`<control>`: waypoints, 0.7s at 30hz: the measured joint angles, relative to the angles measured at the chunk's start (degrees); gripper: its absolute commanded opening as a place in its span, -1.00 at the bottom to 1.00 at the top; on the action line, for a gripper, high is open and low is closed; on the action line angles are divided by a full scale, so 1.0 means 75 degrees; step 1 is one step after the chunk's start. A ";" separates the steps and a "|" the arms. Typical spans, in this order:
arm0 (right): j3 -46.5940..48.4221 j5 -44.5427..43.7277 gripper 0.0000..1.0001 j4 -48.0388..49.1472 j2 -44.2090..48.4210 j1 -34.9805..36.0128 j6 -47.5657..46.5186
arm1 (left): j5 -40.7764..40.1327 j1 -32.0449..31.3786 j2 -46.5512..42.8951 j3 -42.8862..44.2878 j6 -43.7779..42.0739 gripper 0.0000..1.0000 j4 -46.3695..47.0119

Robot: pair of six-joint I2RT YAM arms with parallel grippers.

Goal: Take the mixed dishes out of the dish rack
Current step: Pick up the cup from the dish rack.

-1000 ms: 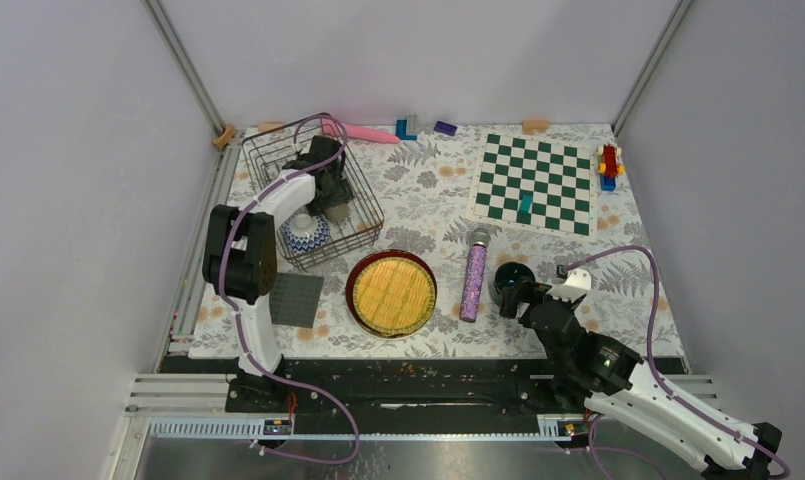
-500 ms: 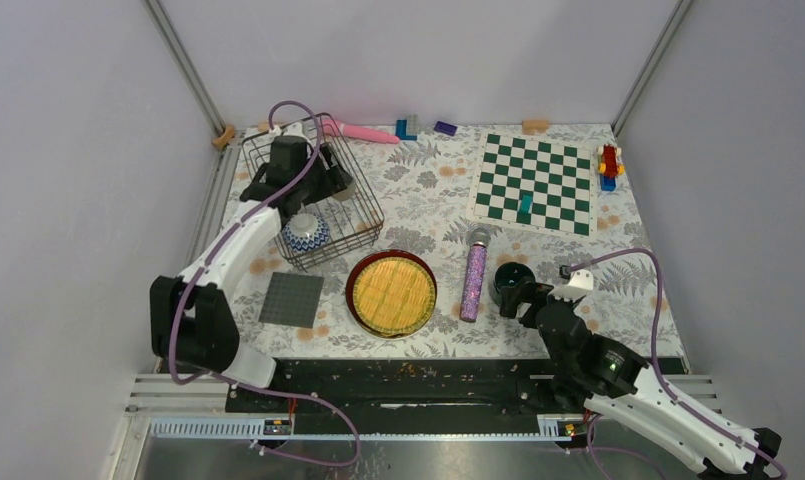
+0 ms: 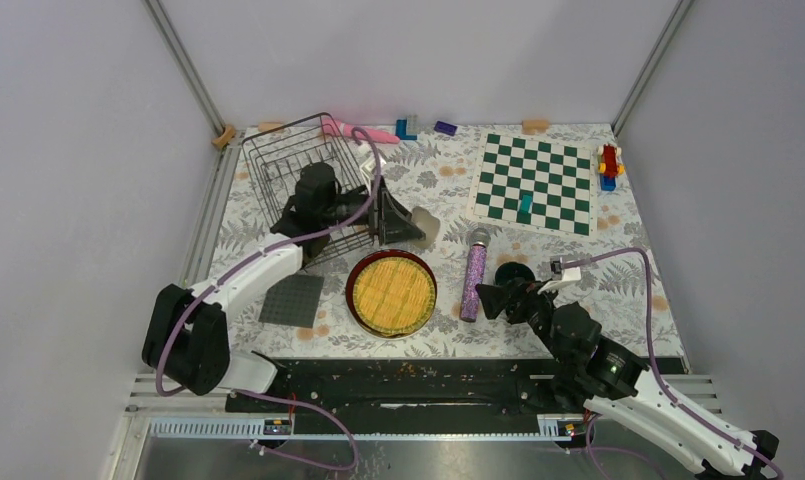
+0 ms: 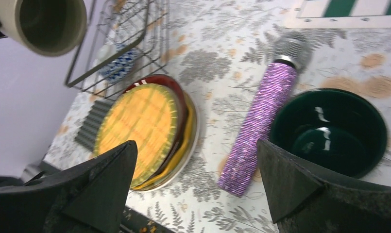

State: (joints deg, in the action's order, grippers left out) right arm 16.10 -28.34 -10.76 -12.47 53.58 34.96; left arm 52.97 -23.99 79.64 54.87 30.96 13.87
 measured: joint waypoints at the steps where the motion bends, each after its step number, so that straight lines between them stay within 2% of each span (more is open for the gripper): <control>1: 0.0000 0.0198 0.99 0.0137 0.0000 0.0000 -0.0058 | 0.0428 -0.0219 0.0000 -0.0032 -0.0058 -1.00 0.0353; 6: -0.0134 0.1172 0.97 0.1291 0.0061 0.0000 -0.0294 | 0.1926 -0.0930 -0.0006 -0.0542 -0.0108 -1.00 0.2430; 13: -0.0527 0.2174 0.83 0.3223 0.0271 0.0000 -0.0131 | 0.3159 -0.1233 -0.0055 -0.2276 0.0679 -1.00 0.6388; 17: -0.0530 0.2804 0.72 0.4179 0.0015 0.0000 0.0181 | 0.3561 -0.1274 -0.0055 -0.2320 0.1032 -1.00 0.7571; 21: -0.0522 0.3337 0.62 0.4916 -0.0705 0.0000 0.0475 | 0.3824 -0.1355 0.0006 -0.2113 0.1274 -1.00 0.8087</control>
State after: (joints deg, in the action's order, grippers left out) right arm 12.19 -3.31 26.11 -17.76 53.58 38.52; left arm 81.65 -34.15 79.68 39.03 40.51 74.52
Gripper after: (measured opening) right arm 0.851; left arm 0.647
